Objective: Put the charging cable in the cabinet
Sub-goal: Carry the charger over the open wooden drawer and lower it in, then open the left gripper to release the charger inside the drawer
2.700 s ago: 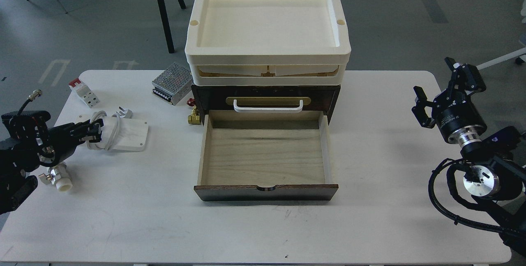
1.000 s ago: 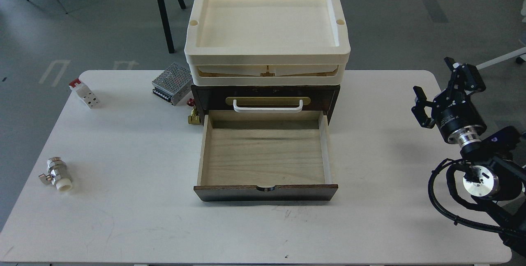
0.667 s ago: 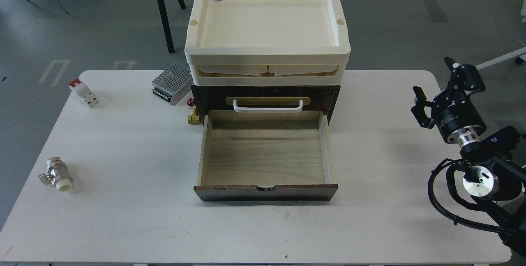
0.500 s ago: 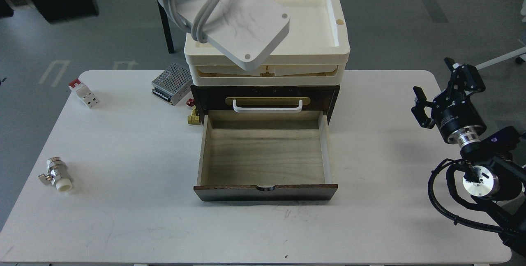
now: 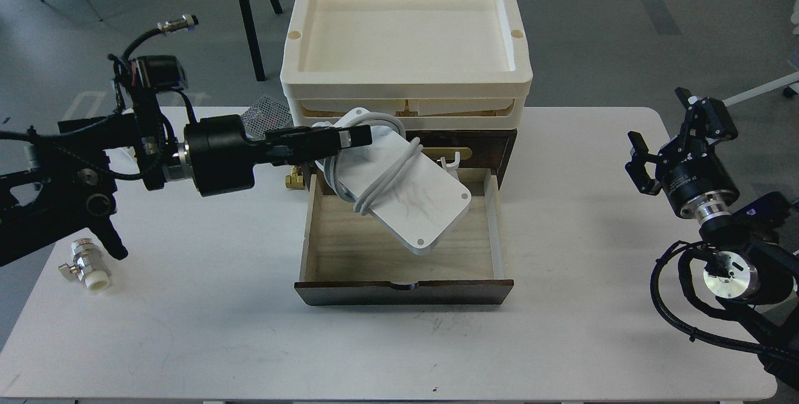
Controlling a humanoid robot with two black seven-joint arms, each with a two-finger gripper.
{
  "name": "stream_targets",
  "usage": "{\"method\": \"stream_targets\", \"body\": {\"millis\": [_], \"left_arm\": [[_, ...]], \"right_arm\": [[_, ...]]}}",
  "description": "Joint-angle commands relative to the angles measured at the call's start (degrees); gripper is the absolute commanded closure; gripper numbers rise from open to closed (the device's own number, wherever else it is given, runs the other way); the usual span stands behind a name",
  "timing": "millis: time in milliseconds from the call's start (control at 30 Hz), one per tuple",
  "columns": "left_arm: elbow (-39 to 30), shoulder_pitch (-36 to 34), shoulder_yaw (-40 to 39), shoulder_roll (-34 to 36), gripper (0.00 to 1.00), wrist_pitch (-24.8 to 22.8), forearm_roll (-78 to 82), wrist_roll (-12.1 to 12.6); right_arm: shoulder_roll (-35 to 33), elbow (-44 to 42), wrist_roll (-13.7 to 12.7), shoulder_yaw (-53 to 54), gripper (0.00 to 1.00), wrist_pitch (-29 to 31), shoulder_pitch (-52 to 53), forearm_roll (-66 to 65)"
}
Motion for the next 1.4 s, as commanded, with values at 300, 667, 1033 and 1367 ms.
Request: {"method": "stream_targets", "body": {"millis": [300, 667, 1033, 1367], "left_arm": [[11.54, 8.91, 0.16, -10.64, 0.96, 5.9, 2.12, -0.01], [19.28, 12.87, 0.16, -18.47, 0.96, 8.8, 2.2, -0.01], [27.89, 12.95, 1.83, -24.45, 0.95, 9.06, 2.2, -0.01], [33.87, 12.87, 3.41, -27.7, 0.79, 10.29, 2.2, -0.01]], "right_arm": [[-0.01, 0.01, 0.0, 0.0, 0.01, 0.0, 0.0, 0.0], [0.07, -0.08, 0.0, 0.0, 0.01, 0.0, 0.08, 0.0], [-0.01, 0.01, 0.0, 0.0, 0.01, 0.0, 0.08, 0.0], [-0.01, 0.01, 0.0, 0.0, 0.01, 0.0, 0.08, 0.0]]}}
